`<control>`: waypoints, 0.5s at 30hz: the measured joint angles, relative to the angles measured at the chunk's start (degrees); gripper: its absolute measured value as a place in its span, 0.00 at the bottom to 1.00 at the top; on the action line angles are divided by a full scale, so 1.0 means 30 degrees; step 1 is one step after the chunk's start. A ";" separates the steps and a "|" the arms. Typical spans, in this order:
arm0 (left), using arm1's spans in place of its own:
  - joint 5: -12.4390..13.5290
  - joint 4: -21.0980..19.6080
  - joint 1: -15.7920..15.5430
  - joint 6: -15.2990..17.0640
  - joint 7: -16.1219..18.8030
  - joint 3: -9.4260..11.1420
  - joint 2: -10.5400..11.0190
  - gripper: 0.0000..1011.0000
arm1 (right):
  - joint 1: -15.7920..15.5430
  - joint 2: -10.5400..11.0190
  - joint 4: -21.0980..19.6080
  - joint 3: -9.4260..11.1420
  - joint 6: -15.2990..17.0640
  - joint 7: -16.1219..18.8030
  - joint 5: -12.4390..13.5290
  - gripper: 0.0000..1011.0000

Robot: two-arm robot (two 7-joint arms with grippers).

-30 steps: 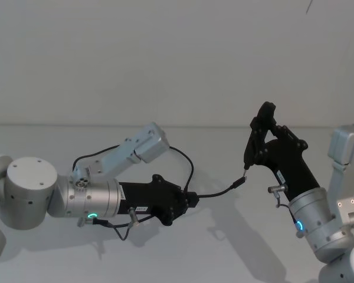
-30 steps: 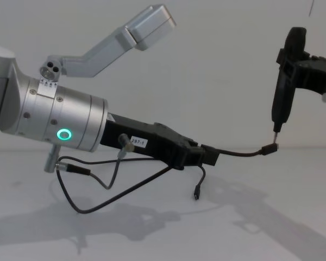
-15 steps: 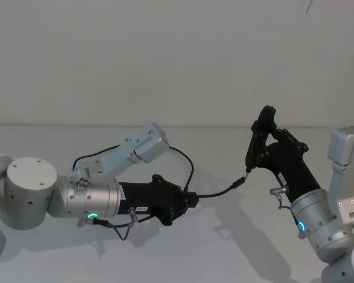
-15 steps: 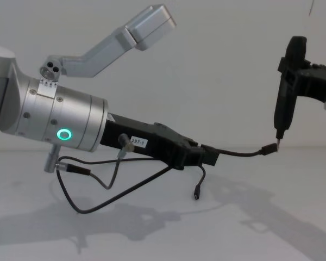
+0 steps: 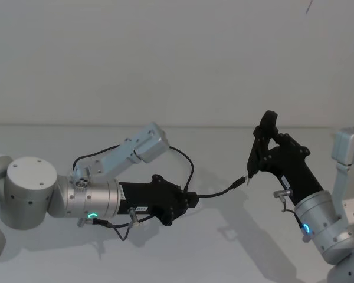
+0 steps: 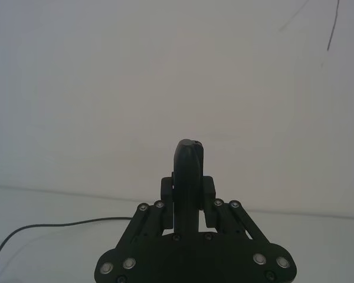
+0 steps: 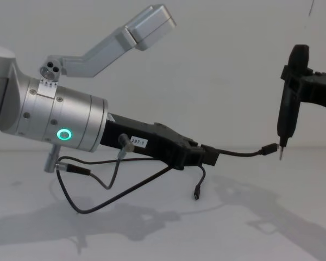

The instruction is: Pick up the data cable with the one hand.

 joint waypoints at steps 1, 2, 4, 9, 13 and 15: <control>-0.0001 0.0000 0.0000 0.0000 0.0000 0.0000 -0.0001 0.04 | -0.0035 0.0002 -0.0041 0.0041 0.0078 0.0047 0.0042 0.28; -0.0001 -0.0001 0.0000 0.0000 0.0000 0.0000 -0.0001 0.04 | -0.0043 0.0002 -0.0060 0.0052 0.0113 0.0068 0.0058 0.28; -0.0001 0.0000 0.0001 0.0000 0.0000 0.0001 0.0000 0.04 | -0.0089 -0.0001 -0.0118 0.0105 0.0211 0.0116 0.0123 0.28; -0.0001 -0.0001 0.0000 -0.0001 0.0000 0.0000 -0.0001 0.04 | -0.0161 -0.0033 -0.0265 0.0182 0.0367 0.0190 0.0237 0.28; -0.0001 -0.0001 0.0000 -0.0001 0.0000 0.0000 0.0000 0.04 | -0.0215 -0.0063 -0.0401 0.0236 0.0484 0.0210 0.0335 0.28; 0.0000 -0.0001 0.0001 -0.0001 0.0001 0.0000 -0.0001 0.04 | -0.0241 -0.0085 -0.0460 0.0253 0.0529 0.0218 0.0364 0.28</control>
